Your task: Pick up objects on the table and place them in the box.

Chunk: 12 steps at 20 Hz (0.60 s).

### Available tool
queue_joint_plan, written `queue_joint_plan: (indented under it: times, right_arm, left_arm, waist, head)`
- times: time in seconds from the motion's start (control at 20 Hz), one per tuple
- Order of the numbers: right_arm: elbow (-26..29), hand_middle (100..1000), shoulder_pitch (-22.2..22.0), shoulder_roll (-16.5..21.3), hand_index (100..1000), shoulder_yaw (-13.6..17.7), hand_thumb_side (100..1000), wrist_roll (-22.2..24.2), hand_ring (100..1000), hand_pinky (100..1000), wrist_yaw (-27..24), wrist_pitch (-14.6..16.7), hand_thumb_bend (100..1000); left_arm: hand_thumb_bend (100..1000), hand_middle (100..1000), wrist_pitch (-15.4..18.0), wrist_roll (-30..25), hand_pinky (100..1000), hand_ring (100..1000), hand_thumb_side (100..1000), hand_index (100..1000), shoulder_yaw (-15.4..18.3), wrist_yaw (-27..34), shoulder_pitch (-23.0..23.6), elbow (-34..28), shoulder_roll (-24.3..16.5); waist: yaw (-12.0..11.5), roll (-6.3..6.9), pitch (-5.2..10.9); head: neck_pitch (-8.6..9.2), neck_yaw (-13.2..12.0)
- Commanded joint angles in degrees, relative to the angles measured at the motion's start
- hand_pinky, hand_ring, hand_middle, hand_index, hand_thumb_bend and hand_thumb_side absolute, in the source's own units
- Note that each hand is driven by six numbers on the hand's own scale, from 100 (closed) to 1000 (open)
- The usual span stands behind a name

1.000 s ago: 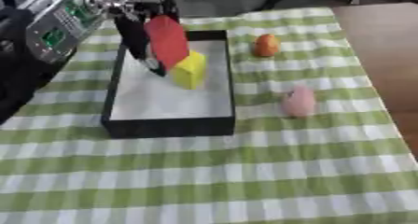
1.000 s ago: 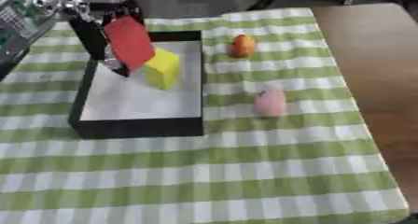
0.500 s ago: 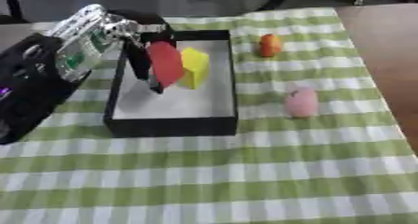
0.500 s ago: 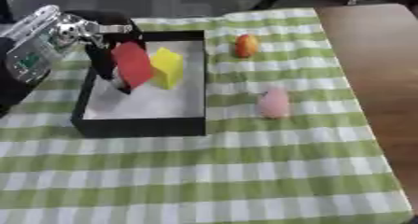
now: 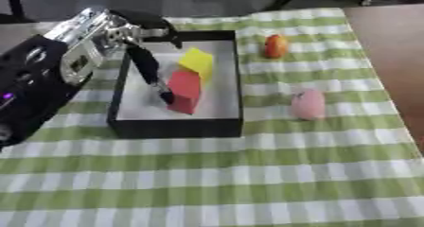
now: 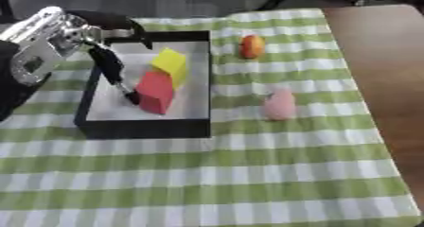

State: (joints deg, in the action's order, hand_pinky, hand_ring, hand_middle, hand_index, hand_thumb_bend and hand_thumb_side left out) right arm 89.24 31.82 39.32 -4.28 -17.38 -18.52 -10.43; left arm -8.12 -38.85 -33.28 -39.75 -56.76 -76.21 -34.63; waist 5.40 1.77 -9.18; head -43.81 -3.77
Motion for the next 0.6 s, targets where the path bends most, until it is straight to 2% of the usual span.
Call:
queue_joint_plan:
  times: [0.05, 0.3, 0.5, 0.6]
  right_arm:
    - [1.5, 720, 1.6, 2.0, 880, 0.6, 713, 0.1, 684, 757, 0.2, 0.3, 100]
    - [4.0, 726, 3.4, 3.9, 881, 0.6, 615, 1.4, 693, 762, 1.8, 0.3, 100]
    - [6.0, 733, 5.1, 6.8, 882, -0.9, 571, 3.9, 702, 769, 4.0, -0.7, 100]
    - [6.7, 737, 6.0, 8.8, 882, -2.3, 546, 6.1, 708, 774, 5.9, -1.5, 100]
  left_arm:
    - [859, 810, -2.7, 4.0, 813, 835, 419, 856, 6.1, -0.3, 0.2, -6.8, -4.6]
    - [718, 817, -11.0, 15.7, 792, 798, 397, 864, 18.6, 3.2, 6.9, -18.0, -10.1]
    - [645, 839, -17.5, 31.7, 784, 794, 378, 885, 27.5, 10.9, 15.4, -25.8, -12.0]
    - [627, 848, -19.0, 41.1, 780, 797, 365, 900, 31.2, 16.0, 19.4, -29.6, -11.7]
  waist:
    - [-0.2, 0.09, 0.79]
    - [-0.9, -0.01, 1.07]
    - [-1.5, -0.36, 1.02]
    - [-1.8, -0.58, 0.97]
  head:
    - [-0.31, 0.4]
    - [-0.31, 1.4]
    - [-0.31, 1.3]
    - [-0.31, 1.3]
